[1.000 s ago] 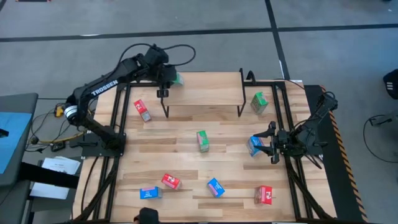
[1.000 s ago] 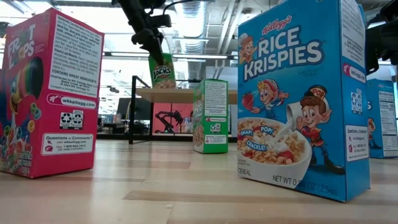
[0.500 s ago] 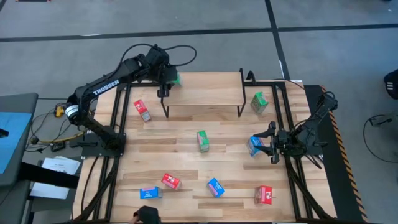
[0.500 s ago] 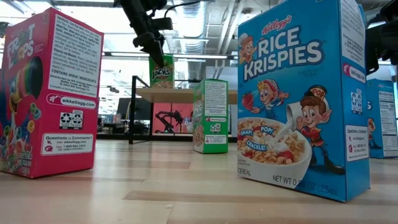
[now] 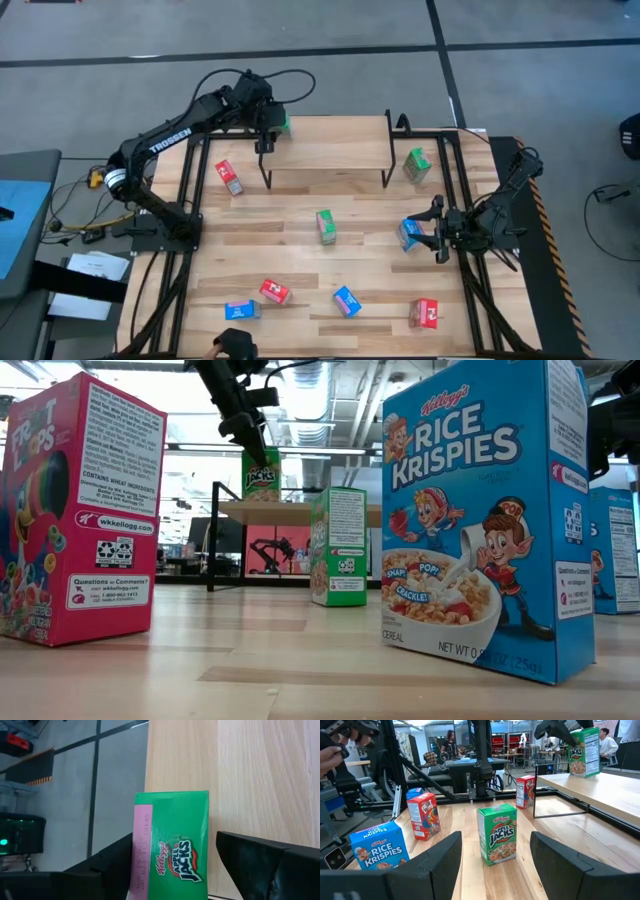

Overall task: Stack cereal on shelf
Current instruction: Put the bottom left green cereal box on the shelf, then put the top right blue cereal box on the shelf

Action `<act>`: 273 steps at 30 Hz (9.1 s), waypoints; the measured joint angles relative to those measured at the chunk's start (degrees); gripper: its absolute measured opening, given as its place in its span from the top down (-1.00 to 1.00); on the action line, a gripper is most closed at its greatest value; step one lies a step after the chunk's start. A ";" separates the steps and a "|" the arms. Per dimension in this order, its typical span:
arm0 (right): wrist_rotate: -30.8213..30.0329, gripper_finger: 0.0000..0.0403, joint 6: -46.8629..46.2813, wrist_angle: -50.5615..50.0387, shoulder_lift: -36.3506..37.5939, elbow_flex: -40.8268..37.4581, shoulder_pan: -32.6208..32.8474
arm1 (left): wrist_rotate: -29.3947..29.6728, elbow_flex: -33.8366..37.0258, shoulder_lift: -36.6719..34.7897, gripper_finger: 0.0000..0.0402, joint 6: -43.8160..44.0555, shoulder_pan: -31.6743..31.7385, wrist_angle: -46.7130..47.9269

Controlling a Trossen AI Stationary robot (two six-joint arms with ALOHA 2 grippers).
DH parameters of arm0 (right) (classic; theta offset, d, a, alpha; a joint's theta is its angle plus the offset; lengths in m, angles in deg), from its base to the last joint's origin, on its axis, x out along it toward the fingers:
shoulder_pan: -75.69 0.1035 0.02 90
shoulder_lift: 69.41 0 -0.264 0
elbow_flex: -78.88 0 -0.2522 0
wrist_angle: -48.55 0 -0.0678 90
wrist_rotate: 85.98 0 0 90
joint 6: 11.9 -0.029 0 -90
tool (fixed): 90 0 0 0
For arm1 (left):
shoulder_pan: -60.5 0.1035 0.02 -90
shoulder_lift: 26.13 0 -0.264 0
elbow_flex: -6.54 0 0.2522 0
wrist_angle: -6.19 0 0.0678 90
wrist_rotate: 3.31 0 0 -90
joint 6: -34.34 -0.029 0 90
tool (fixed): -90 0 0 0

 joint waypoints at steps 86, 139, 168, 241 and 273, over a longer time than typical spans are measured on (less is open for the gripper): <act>0.10 -0.30 -0.02 0.16 0.00 0.00 -0.01 | -5.71 -7.43 -3.17 -0.30 40.84 -39.28 6.86; 5.63 -0.90 26.27 0.74 0.01 0.00 -1.83 | 18.37 -7.43 -3.13 -0.30 63.25 -53.75 7.04; 7.46 -0.90 4.43 14.53 0.01 1.66 -6.82 | 18.20 -7.43 -3.16 -0.30 66.75 -53.75 8.23; 5.27 -0.89 -61.37 -62.34 -36.73 59.15 -8.42 | 27.13 -7.41 -6.49 -0.38 46.50 -53.58 7.02; 33.01 -0.89 -78.14 -78.18 -59.07 60.70 -18.90 | 27.28 -7.41 -6.49 -0.38 49.67 -53.55 7.76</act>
